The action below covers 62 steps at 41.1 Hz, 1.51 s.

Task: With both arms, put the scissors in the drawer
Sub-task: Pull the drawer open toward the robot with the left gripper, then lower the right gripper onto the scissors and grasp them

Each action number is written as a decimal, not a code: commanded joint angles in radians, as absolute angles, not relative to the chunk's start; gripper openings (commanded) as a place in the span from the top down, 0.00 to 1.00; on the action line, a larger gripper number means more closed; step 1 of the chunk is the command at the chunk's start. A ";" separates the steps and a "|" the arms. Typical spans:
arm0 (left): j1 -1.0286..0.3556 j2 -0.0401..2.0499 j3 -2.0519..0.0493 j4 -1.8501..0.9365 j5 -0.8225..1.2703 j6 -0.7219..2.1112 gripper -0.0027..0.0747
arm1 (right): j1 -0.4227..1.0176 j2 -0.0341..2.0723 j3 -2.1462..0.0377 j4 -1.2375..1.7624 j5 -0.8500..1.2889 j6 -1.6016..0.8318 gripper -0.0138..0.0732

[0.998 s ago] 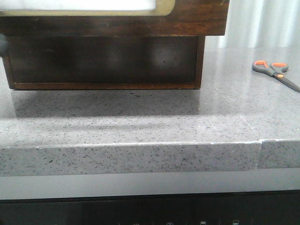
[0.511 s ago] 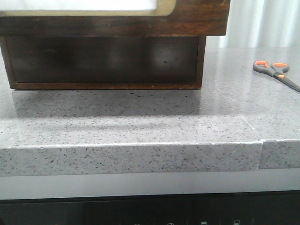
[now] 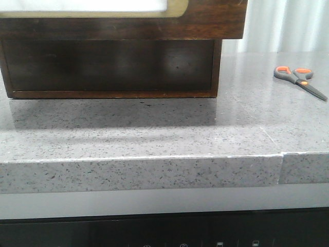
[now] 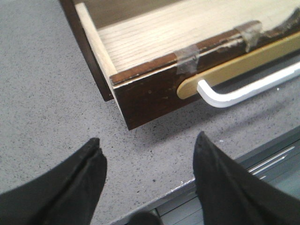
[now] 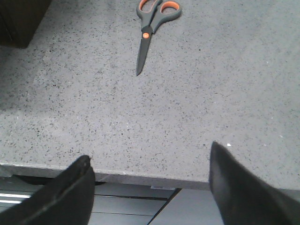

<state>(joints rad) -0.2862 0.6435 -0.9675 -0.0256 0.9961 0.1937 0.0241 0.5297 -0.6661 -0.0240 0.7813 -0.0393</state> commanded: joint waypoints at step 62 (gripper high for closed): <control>-0.480 0.640 -1.000 0.120 0.859 -0.039 0.44 | -0.069 1.772 -1.582 0.133 0.929 -0.082 0.22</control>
